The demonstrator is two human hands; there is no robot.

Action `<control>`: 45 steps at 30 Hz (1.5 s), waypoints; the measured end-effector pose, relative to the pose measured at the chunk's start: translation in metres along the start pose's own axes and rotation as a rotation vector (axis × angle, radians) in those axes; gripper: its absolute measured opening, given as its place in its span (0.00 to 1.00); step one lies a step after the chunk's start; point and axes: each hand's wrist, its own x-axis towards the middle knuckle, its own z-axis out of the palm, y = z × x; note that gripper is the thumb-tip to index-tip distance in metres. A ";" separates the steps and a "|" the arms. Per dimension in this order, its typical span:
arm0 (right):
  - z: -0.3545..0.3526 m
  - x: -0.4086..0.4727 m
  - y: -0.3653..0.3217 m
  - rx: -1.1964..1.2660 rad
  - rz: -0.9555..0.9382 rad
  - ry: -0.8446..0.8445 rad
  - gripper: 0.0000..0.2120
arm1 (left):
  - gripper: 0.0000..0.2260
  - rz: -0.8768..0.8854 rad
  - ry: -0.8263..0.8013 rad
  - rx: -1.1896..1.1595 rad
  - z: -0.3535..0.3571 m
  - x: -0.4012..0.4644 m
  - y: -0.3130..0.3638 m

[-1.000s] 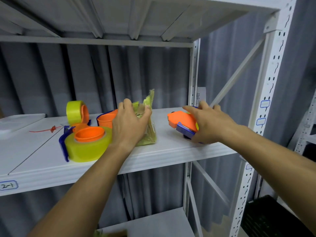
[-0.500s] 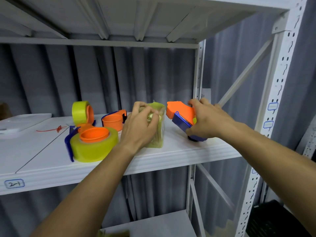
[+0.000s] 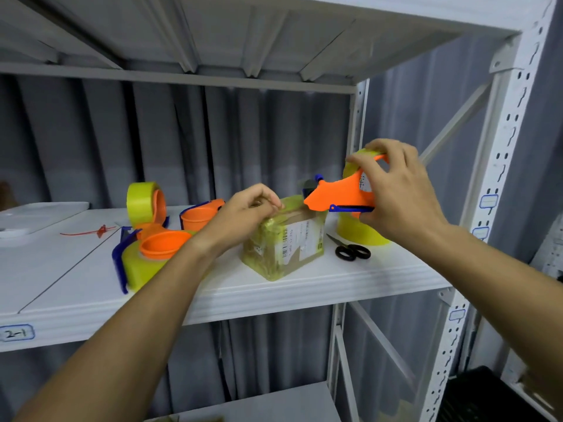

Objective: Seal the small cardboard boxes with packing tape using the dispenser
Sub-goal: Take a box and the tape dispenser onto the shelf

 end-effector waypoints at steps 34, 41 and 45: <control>0.008 0.051 -0.046 -0.049 -0.210 -0.049 0.42 | 0.14 -0.001 0.224 -0.051 0.009 -0.021 -0.015; 0.005 0.053 -0.049 -0.068 -0.227 -0.085 0.41 | 0.20 -0.298 0.284 -0.370 -0.001 -0.008 -0.006; 0.005 0.053 -0.051 -0.077 -0.220 -0.093 0.42 | 0.16 -0.426 0.230 -0.396 -0.009 0.001 0.004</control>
